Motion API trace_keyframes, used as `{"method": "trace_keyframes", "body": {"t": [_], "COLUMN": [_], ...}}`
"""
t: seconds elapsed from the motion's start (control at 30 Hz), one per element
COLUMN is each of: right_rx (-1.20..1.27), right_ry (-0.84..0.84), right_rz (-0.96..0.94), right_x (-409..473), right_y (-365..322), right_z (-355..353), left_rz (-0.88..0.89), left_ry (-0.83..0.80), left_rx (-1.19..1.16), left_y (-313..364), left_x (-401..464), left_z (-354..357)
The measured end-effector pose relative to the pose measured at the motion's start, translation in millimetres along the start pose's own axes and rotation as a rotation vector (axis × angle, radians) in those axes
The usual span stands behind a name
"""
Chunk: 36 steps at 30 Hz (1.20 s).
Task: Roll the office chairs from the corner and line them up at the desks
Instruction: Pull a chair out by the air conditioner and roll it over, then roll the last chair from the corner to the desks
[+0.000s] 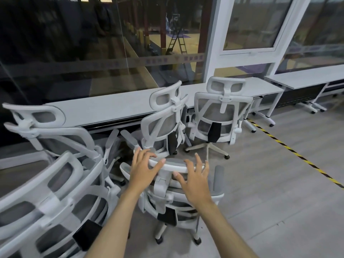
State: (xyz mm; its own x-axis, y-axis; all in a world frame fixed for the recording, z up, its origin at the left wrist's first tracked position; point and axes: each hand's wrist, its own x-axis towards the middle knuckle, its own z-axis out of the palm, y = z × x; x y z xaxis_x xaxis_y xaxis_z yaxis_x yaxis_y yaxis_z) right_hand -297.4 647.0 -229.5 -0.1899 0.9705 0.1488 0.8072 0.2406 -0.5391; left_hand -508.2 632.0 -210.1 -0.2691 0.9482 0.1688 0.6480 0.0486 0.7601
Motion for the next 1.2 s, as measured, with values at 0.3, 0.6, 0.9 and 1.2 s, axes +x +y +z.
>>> {"method": "trace_keyframes", "body": {"t": [0.3, 0.6, 0.9, 1.2], "right_rx": [0.028, 0.051, -0.037, -0.231], "right_ry": [-0.038, -0.125, -0.006, 0.171], "right_rz": [0.000, -0.043, 0.107, 0.437], "right_x": [39, 31, -87, -347], "right_y": [-21, -11, 61, 162], "right_z": [15, -6, -84, -194], "left_rz": [-0.044, 0.051, 0.490, 0.841], "left_ry": [-0.024, 0.006, -0.152, -0.471], "left_rx": [-0.083, 0.258, 0.330, 0.334], "left_y": [-15, 9, 94, 226], "left_x": [39, 30, -47, -244], "left_z": [-14, -2, 49, 161]}}
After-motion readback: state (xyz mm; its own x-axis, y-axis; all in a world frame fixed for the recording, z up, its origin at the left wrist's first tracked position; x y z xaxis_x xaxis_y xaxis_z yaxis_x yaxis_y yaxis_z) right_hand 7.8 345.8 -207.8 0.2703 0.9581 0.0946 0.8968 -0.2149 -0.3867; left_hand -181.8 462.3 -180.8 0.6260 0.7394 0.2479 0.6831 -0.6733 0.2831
